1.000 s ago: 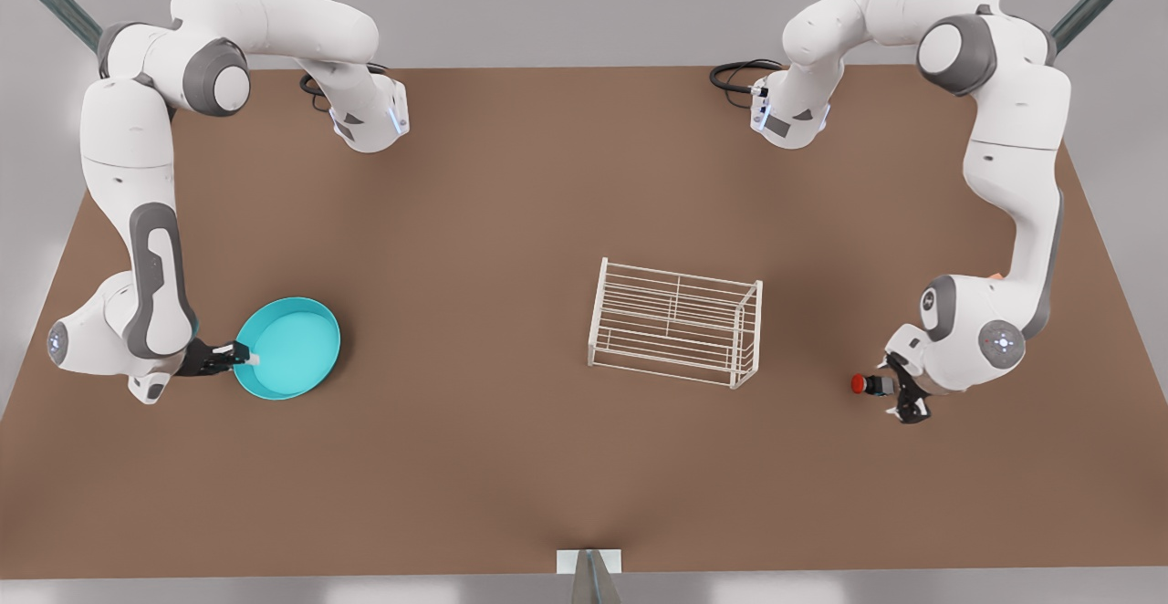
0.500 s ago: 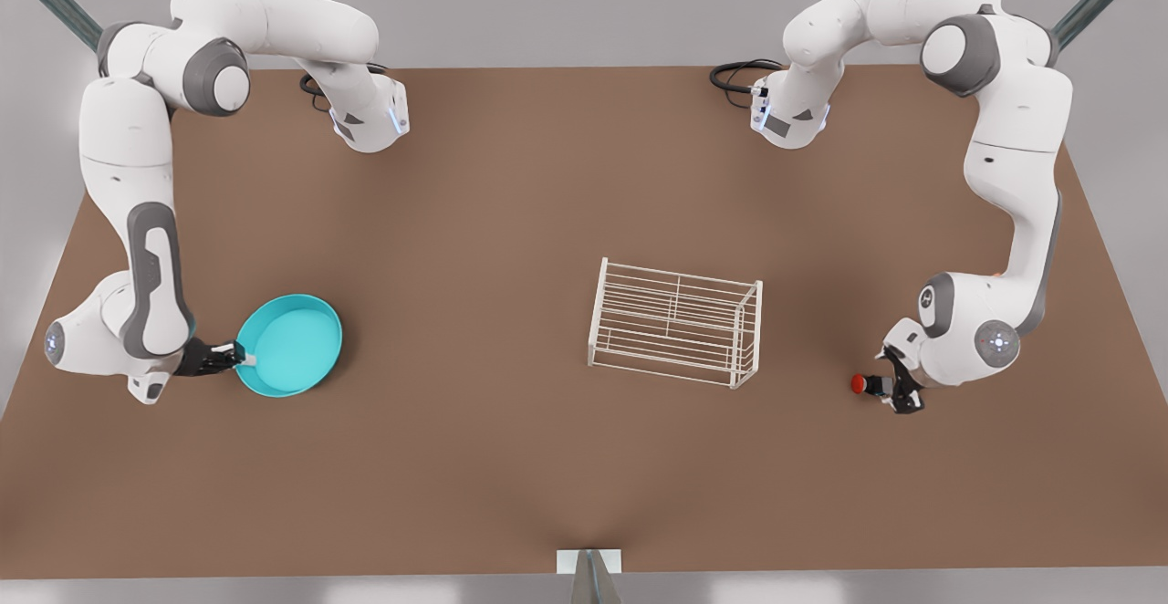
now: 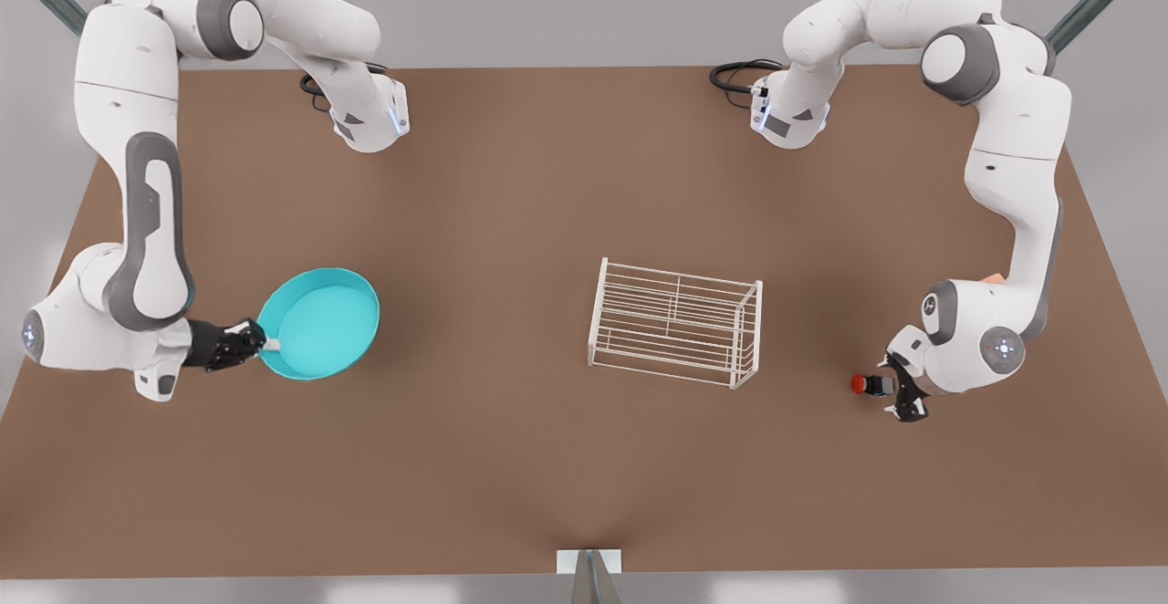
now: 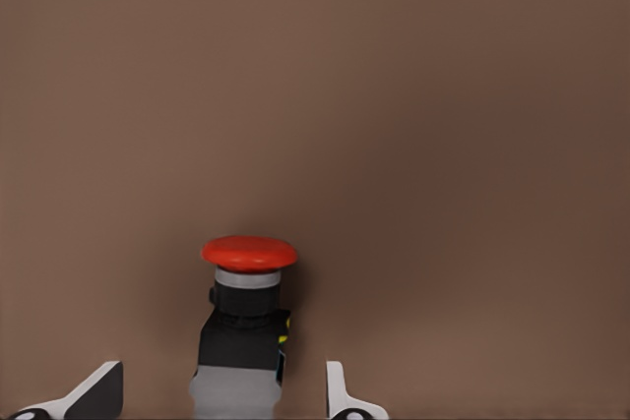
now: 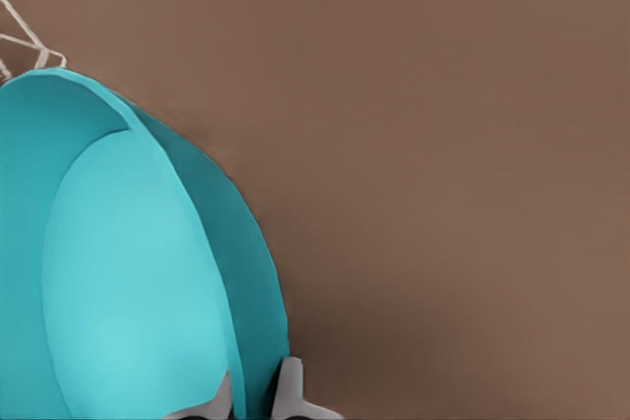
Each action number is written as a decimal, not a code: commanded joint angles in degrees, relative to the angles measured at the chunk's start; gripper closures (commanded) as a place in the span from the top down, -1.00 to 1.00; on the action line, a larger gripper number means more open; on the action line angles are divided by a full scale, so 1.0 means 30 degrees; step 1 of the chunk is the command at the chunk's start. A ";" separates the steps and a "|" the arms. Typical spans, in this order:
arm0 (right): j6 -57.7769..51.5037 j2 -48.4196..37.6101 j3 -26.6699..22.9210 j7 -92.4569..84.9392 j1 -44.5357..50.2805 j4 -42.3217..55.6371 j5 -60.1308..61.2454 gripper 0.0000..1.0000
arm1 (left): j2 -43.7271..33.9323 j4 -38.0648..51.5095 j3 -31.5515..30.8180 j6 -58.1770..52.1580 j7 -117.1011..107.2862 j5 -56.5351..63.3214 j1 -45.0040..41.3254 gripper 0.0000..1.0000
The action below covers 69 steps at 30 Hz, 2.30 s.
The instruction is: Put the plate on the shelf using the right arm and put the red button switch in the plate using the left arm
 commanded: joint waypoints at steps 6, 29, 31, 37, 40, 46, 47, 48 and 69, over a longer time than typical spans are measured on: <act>-0.1664 -0.1710 0.6090 1.2822 0.0034 0.0004 -0.0101 -0.64 | 0.0236 -0.0083 -0.0005 0.0057 0.0268 0.0036 0.0334 1.00; 1.2343 0.7197 0.3897 3.3453 1.5736 0.9320 -0.1566 -0.60 | 0.0060 -0.0024 -0.0063 -0.0353 0.0327 0.0007 0.0275 -0.06; 1.2371 0.7197 0.3838 3.3570 1.5737 0.9320 -0.1566 -0.54 | 0.0002 -0.0024 -0.0063 -0.0382 0.0327 0.0007 0.0275 -0.08; 1.2518 0.7167 0.3867 3.3453 1.5942 0.9320 -0.1507 -0.27 | -0.0643 0.0386 -0.0502 -0.1613 0.0268 -0.0198 0.0451 -0.15; 1.2313 0.7050 0.4219 3.3570 1.5913 0.9320 -0.1391 -0.27 | -0.1434 0.0855 -0.1030 -0.2463 0.0239 -0.0286 0.0568 -0.15; 0.9648 0.4737 0.4366 3.3336 1.4653 0.9174 -0.1507 1.00 | -0.3924 0.1382 -0.1704 -0.6124 0.0268 -0.2131 0.0949 -0.15; 0.8828 0.4209 0.4366 3.3102 1.4214 0.9115 -0.1566 1.00 | -0.4246 0.1382 -0.1704 -0.6563 0.0297 -0.2483 0.0978 -0.15; 0.7686 0.3536 0.4336 3.2867 1.3599 0.9086 -0.1566 1.00 | -0.4656 0.1382 -0.1733 -0.7002 0.0326 -0.2658 0.1007 -0.15; -0.5676 -0.8068 -0.1552 1.8042 0.5512 0.2523 -0.7517 1.00 | -0.8700 0.0355 -0.3110 -0.8908 -0.3890 -0.6145 -0.5261 -0.19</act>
